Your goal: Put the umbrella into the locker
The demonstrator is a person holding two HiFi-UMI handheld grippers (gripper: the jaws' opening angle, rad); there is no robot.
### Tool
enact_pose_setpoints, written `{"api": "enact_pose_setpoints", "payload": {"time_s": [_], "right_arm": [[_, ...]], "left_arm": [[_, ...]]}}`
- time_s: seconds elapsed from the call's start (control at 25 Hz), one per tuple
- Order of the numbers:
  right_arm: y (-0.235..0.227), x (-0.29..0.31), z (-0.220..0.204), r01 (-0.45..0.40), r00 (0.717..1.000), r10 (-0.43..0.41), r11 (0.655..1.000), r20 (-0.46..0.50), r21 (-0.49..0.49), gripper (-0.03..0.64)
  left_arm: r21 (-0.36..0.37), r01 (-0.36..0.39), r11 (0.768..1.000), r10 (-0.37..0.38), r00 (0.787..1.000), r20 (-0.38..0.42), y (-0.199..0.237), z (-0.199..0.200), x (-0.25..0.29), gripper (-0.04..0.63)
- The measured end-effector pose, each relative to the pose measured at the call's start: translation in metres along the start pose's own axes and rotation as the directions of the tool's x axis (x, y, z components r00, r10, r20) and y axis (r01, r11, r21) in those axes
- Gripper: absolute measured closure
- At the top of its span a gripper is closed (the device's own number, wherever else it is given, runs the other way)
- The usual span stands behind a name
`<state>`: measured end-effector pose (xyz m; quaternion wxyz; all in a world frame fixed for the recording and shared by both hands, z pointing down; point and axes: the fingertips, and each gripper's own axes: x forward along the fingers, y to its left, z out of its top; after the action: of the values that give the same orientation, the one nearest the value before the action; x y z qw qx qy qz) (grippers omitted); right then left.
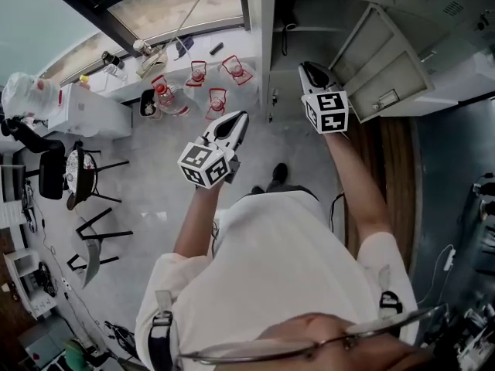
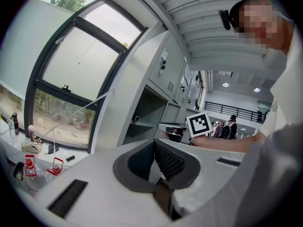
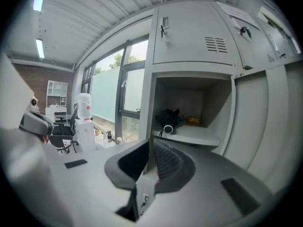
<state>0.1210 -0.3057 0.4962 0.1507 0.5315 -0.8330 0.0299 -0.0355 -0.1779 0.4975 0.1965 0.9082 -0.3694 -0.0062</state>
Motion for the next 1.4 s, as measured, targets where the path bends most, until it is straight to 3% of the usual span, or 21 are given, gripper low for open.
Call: {"api": "enact_pose_setpoints", "payload": {"time_s": [0.4,0.72,1.04,1.2,1.4], "right_arm": [[0.02,-0.089,-0.004,0.08,0.997,-0.08,0.997,0.02,0.007,0.609],[0.014,-0.138,-0.026,0.075,0.997,-0.077,0.995,0.03,0.069,0.611],[-0.004,-0.166,-0.032,0.043,0.997,-0.05,0.993,0.062,0.11,0.611],[-0.006,-0.17,-0.03,-0.003,0.997,-0.002,0.997,0.072,0.075,0.611],[-0.009,-0.174,-0.029,-0.043,0.996,0.037,0.996,0.085,0.072,0.611]], "left_arm": [[0.011,0.073,0.997,-0.073,0.997,0.0,-0.037,-0.02,-0.027,0.591],[0.045,0.108,0.993,-0.108,0.994,-0.003,-0.069,-0.029,-0.009,0.591],[0.122,0.051,0.991,-0.055,0.998,0.037,-0.087,-0.011,0.002,0.591],[0.147,0.006,0.989,-0.015,0.998,0.065,-0.092,-0.001,0.008,0.591],[0.138,-0.034,0.99,0.024,0.997,0.08,-0.095,0.002,0.014,0.591]]}}
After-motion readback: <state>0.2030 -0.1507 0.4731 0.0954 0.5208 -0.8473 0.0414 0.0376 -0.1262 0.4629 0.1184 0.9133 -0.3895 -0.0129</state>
